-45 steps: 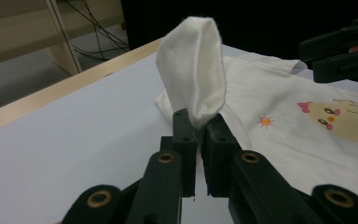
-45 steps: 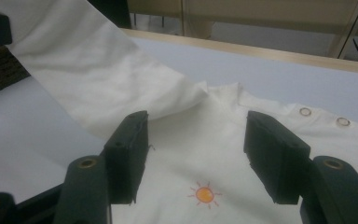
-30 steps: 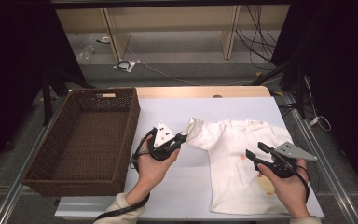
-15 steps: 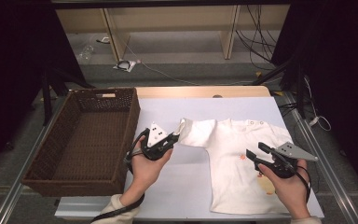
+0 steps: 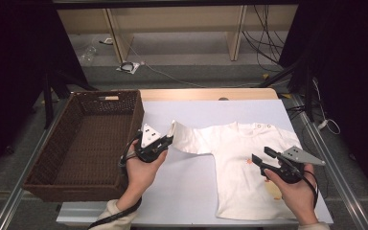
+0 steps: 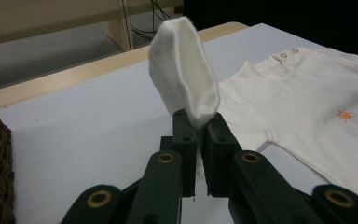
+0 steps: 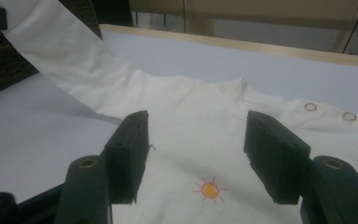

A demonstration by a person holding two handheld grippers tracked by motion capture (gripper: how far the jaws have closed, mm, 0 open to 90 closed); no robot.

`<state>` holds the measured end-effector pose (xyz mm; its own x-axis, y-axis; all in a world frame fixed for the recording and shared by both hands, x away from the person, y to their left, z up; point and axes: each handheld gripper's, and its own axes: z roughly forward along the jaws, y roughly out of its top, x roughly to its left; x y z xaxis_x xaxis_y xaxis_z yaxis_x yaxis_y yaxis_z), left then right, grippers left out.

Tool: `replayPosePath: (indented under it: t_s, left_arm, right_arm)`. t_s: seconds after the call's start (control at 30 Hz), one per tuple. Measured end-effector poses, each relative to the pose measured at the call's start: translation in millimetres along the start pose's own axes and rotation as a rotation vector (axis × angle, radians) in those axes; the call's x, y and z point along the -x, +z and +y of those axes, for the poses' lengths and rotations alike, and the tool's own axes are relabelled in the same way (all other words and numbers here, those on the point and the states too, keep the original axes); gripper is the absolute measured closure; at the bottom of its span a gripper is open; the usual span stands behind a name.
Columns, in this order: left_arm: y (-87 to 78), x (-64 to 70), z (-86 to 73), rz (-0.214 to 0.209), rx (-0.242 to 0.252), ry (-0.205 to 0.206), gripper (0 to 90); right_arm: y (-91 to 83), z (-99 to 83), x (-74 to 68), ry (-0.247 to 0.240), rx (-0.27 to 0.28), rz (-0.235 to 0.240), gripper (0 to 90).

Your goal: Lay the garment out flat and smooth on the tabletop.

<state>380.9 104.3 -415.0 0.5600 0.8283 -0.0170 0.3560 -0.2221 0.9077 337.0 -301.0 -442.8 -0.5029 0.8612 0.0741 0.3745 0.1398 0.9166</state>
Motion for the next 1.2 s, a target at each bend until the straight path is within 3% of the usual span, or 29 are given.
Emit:
replayPosePath:
  t_s: [0.73, 1.2]
  left_arm:
    - [1.0, -9.0, -8.4, 0.043, -0.041, -0.004, 83.6]
    - [7.6, -10.6, -17.3, 0.077, -0.092, 0.007, 83.4]
  right_arm:
    - [1.4, -0.9, -2.3, -0.012, -0.015, 0.003, 41.0]
    - [2.6, -2.5, -3.2, -0.015, -0.012, 0.000, 41.5]
